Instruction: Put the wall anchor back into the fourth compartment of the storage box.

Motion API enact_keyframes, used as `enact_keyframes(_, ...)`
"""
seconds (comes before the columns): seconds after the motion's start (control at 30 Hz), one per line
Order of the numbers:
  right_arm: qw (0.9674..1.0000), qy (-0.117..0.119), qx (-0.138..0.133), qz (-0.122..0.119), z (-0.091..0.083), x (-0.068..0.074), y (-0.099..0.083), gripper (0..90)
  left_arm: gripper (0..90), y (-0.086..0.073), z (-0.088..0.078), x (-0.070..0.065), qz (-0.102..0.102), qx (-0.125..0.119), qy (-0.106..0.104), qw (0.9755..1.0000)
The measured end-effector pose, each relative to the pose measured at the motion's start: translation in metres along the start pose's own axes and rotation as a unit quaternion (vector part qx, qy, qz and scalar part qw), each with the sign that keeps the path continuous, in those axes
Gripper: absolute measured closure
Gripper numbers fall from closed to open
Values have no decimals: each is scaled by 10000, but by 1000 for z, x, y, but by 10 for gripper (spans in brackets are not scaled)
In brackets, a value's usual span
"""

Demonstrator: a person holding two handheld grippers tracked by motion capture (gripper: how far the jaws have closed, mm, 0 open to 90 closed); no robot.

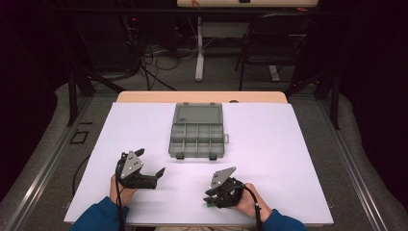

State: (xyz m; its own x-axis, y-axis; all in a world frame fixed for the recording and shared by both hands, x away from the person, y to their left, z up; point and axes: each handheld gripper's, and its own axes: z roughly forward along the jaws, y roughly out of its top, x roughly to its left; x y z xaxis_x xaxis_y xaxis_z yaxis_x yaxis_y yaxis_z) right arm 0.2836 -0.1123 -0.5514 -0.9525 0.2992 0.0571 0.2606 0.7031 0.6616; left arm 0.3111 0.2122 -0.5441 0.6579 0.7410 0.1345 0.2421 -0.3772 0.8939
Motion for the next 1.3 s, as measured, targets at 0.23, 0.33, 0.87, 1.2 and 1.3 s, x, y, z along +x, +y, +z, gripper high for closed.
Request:
enact_keyframes(0.23,10000,-84,44,20,1,-2,-1,810,1,0,0,0,-11,6,-11,10000)
enact_keyframes(0.33,10000,-73,15,55,1,-3,-2,833,1,0,1,0,1,27,-24,10000)
enact_keyframes(0.87,9990,-396,-189,52,-7,-3,-1,837,1,-1,2,1,-53,32,-43,10000)
enact_keyframes(1.2,9968,-724,-293,157,-13,-7,-2,837,1,0,1,1,-63,16,-7,10000)
enact_keyframes(1.3,9958,-841,-309,212,-16,-9,-2,837,1,0,1,1,-67,15,-6,10000)
